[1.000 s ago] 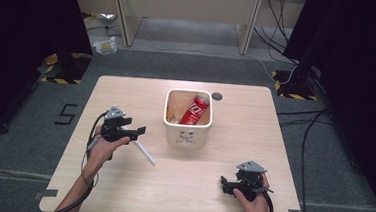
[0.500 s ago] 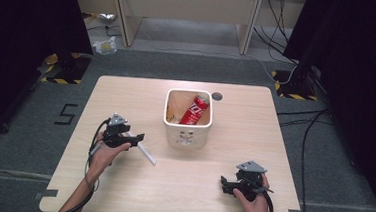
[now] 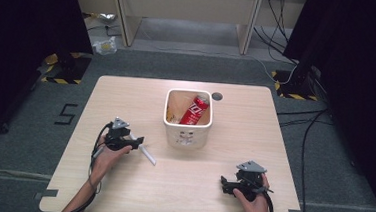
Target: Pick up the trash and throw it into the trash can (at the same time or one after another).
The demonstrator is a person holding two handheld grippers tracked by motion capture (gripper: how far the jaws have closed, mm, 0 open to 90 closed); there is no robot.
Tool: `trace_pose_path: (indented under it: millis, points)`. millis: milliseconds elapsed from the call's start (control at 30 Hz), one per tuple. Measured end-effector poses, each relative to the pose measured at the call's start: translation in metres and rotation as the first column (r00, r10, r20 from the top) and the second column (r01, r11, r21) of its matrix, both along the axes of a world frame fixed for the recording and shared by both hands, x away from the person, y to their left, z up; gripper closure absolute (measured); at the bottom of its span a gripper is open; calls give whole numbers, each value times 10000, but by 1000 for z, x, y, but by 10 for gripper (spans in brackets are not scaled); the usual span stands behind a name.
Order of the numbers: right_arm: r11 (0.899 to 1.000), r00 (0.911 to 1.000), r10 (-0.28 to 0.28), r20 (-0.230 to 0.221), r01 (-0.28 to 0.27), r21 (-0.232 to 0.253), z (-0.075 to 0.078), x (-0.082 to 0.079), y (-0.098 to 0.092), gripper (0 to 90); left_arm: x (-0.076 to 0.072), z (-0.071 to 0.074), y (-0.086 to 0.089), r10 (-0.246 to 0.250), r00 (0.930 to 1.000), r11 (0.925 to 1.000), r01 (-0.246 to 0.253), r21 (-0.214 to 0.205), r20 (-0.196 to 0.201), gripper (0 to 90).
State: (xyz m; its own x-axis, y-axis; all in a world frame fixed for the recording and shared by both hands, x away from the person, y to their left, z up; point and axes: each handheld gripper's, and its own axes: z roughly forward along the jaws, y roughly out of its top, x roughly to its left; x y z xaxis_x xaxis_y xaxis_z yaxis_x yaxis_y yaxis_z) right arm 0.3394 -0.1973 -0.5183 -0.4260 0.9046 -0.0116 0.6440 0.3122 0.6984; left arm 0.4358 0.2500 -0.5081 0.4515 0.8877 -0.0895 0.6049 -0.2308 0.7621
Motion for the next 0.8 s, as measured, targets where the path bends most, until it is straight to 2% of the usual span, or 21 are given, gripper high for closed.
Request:
trace_pose_path:
  millis: [133,167,300,333,567,667,700,800]
  points:
    - [10000,10000,-2,-1,2,2,0,0,0,4,0,-4,0,51,10000,9998,-51,196,-14,307]
    - [10000,10000,10,5,-10,-3,0,0,0,4,0,-5,0,74,10000,9993,-74,360,-1,310]
    - [10000,10000,7,6,-7,-1,0,0,0,4,0,-8,0,152,9999,9987,-150,491,-48,312]
    - [10000,10000,9,10,-9,-7,0,0,0,5,0,-8,0,208,9998,9977,-204,641,-67,313]
    - [10000,10000,10,13,-10,-14,0,0,0,6,-1,-10,3,229,9997,9967,-221,782,-82,346]
    - [10000,10000,19,24,-19,-25,0,0,0,8,-1,-9,5,207,9997,9962,-198,846,-99,397]
    - [10000,10000,20,14,-20,-11,0,0,0,8,-2,-8,6,108,9999,9962,-97,863,-130,449]
    - [10000,10000,24,20,-24,-16,0,0,0,7,-3,-7,7,36,9999,9964,-25,853,-134,523]
